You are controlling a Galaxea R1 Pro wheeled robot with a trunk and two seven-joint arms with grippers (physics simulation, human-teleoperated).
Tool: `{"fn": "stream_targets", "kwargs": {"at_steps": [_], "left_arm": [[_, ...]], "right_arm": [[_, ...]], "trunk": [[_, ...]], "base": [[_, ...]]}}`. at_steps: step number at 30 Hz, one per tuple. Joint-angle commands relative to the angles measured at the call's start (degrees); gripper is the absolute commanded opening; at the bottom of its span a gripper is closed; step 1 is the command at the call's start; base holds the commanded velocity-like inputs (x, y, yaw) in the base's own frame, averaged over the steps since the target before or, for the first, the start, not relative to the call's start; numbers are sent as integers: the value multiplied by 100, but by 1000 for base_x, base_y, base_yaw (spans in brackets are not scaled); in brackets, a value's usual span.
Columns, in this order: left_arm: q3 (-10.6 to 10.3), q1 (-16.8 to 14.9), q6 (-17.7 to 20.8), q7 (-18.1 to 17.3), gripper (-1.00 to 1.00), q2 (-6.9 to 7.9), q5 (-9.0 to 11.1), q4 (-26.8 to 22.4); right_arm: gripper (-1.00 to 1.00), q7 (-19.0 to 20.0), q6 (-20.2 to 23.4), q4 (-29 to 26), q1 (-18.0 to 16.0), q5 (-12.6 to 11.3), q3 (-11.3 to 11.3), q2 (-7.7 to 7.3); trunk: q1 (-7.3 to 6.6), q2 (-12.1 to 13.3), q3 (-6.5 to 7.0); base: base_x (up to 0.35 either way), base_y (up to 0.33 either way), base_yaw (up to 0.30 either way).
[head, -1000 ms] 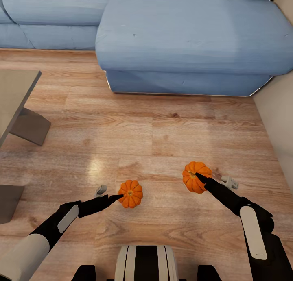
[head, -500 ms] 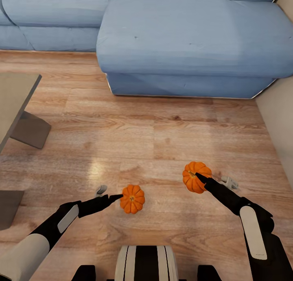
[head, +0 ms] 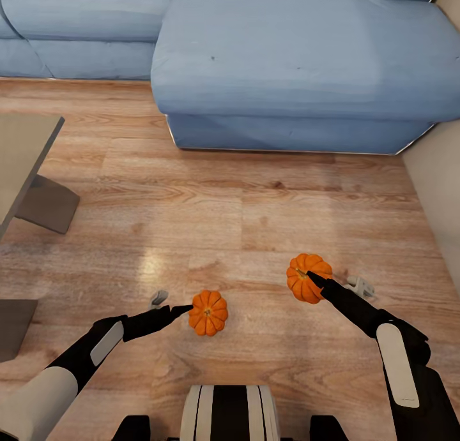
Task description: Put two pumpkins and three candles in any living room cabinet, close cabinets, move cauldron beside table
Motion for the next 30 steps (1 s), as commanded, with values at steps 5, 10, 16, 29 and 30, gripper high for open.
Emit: {"fn": "stream_targets", "kwargs": {"at_steps": [5, 10, 16, 29, 30], "left_arm": [[-25, -4, 44, -1, 100, 6, 62, -6], [-25, -4, 44, 2, 100, 6, 62, -7], [-25, -4, 42, 11, 100, 6, 62, -6], [-22, -2, -51, -25, 100, 6, 62, -15], [-21, -3, -58, -26, 100, 6, 62, -15]], "right_arm": [[-100, 55, 34, -2, -4, 4, -13, 2], [-100, 58, 34, -2, -4, 4, -13, 2], [-100, 121, 27, -2, -4, -2, -20, 2], [-100, 1031, 50, -3, 113, 2, -211, -75], [-100, 1043, 51, -2, 119, -1, -228, -79]], "trunk": [[6, -6, -70], [17, -11, -159], [22, -14, -203], [32, -19, -292], [32, -19, -292]], "base": [[0, 0, 0], [0, 0, 0], [0, 0, 0], [0, 0, 0], [0, 0, 0]]}}
